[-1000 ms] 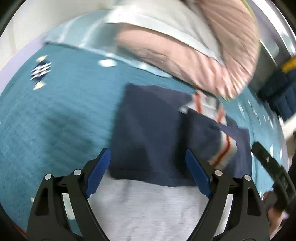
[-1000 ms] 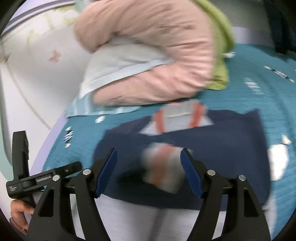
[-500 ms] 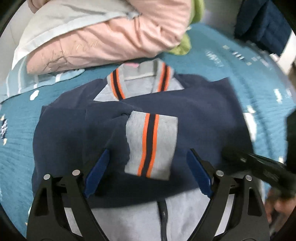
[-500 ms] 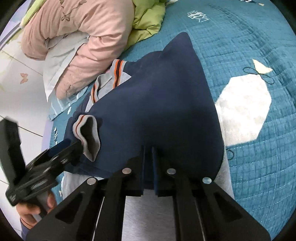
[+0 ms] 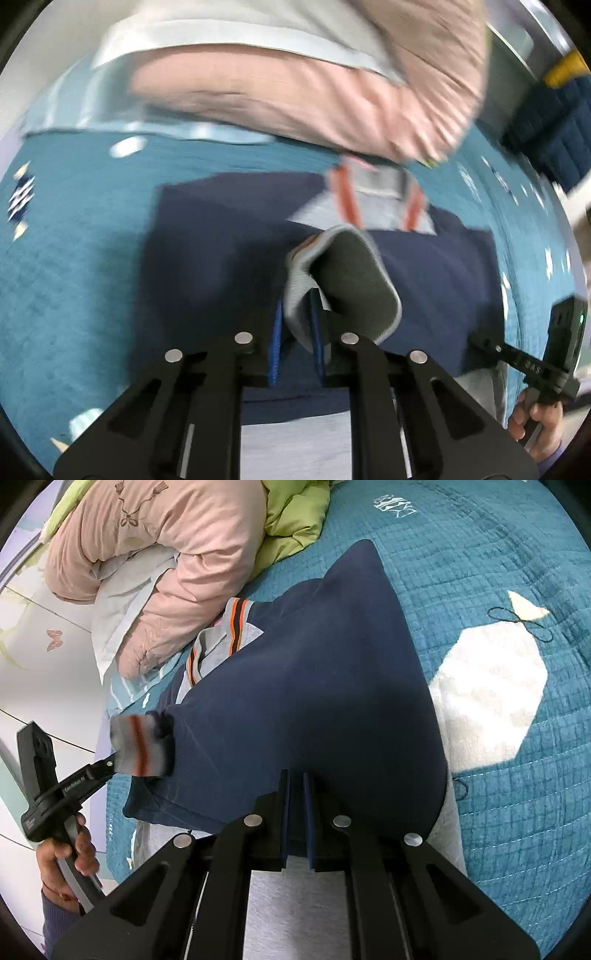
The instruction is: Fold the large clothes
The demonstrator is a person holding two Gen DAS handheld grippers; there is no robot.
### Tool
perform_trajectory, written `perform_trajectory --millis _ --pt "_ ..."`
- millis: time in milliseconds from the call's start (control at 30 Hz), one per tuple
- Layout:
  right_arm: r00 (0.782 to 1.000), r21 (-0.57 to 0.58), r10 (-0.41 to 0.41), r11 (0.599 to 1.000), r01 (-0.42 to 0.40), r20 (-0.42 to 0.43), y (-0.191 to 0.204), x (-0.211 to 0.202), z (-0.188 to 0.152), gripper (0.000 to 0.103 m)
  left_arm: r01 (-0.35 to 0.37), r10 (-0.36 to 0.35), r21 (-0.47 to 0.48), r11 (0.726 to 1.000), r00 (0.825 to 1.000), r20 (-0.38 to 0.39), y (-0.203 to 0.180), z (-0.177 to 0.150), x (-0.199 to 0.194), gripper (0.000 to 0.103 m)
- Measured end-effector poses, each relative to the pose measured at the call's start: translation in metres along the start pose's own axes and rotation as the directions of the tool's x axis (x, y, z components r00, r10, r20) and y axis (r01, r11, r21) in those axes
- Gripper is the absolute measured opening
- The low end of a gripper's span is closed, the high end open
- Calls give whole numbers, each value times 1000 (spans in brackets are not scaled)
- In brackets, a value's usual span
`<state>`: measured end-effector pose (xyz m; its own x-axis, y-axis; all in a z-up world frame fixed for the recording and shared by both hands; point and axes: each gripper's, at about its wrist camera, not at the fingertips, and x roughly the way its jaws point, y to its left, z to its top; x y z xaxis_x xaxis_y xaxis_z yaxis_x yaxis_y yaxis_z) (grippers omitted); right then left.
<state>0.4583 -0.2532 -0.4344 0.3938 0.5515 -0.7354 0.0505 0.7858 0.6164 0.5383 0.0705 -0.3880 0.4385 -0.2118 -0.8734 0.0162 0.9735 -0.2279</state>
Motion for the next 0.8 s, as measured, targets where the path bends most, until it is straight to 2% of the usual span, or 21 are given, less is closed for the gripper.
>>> perform_trajectory --millis 100,200,300,400,467,500,567,633,700,733,767,800 --pt "1000 -3 -1 1000 1 -1 0 0 0 6 21 -24 -156 988 1000 -17 55 3 -6 16" --pt "1000 -4 2 1000 -2 -2 0 0 1 6 -88 83 -245 966 996 -28 97 1 -14 23" --pt "1000 -16 -8 1000 8 -5 3 1 1 6 -73 82 -303 950 996 16 114 -6 -28 29" --pt "1000 -30 -22 999 22 -3 6 1 1 9 6 9 -217 976 998 69 84 -12 -36 33" --pt "1000 -27 -17 1000 17 -3 5 2 0 9 97 -85 -147 984 992 90 56 -18 -36 45" --pt "1000 -22 -12 1000 12 -4 4 2 1 9 148 -141 -103 984 987 78 39 -20 -33 47" --pt "1000 -14 -2 1000 2 -7 2 2 1 8 190 -188 -34 981 980 60 12 -25 -24 48" --pt "1000 -15 0 1000 0 -8 2 2 1 8 169 -169 30 985 986 6 -6 -27 -7 48" --pt "1000 -19 -7 1000 7 -8 2 2 1 6 97 -93 48 994 992 -83 -5 -25 23 48" --pt "1000 -17 -4 1000 4 -9 2 2 1 6 79 -75 24 997 990 -116 2 -24 35 47" --pt "1000 -14 -2 1000 2 -10 2 2 1 5 97 -99 -22 995 986 -132 16 -23 44 40" --pt "1000 -11 0 1000 0 -10 1 2 1 5 128 -137 -80 989 985 -110 29 -18 44 37"
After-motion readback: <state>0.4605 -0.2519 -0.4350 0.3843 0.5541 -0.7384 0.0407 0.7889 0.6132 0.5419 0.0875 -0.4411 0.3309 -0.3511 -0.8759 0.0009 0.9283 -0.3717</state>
